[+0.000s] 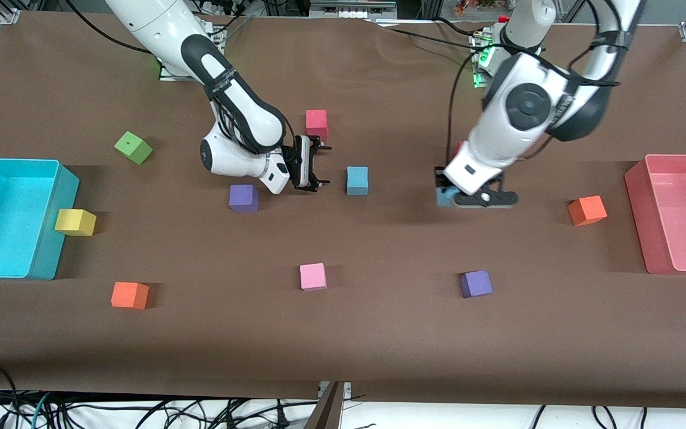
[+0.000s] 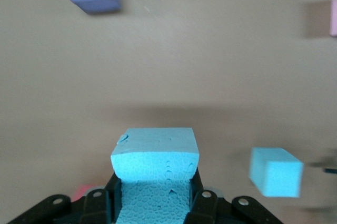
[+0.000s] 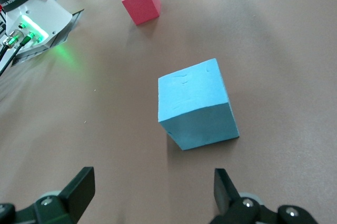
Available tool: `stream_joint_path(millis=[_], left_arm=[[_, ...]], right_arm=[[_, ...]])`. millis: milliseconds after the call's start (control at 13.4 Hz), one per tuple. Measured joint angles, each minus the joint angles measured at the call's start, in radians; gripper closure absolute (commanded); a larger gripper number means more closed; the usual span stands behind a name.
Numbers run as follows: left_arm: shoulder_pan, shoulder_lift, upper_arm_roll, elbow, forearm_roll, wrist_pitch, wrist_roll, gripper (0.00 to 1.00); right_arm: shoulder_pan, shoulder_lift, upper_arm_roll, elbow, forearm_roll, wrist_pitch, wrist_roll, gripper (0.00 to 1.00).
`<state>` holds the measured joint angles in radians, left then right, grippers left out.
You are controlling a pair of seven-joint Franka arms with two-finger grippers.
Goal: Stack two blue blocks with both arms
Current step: 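Lift the second cube with the left gripper and carry it over the first cube, then lower the held cube onto the first cube and open the left gripper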
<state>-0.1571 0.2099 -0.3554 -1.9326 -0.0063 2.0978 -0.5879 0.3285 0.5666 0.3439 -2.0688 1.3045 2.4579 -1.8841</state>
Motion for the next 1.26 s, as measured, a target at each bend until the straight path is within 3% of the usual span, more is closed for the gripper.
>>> stream_joint_path(millis=[149, 521, 967, 1265], left_arm=[[-0.080, 0.024, -0.017, 0.011, 0.000, 0.001, -0.143, 1.00], [-0.252, 0.155, -0.020, 0.114, 0.000, 0.026, -0.392, 1.00], [-0.344, 0.275, 0.021, 0.184, 0.000, 0.099, -0.404, 1.00], [-0.368, 0.289, 0.038, 0.199, 0.001, 0.107, -0.339, 1.00]], right_arm=[[-0.001, 0.004, -0.001, 0.000, 0.046, 0.002, -0.048, 0.00], [-0.001, 0.004, -0.005, 0.001, 0.053, 0.003, -0.057, 0.00], [-0.001, 0.004, -0.008, 0.001, 0.053, 0.003, -0.080, 0.00], [-0.002, 0.004, -0.009, 0.001, 0.053, 0.003, -0.083, 0.00]])
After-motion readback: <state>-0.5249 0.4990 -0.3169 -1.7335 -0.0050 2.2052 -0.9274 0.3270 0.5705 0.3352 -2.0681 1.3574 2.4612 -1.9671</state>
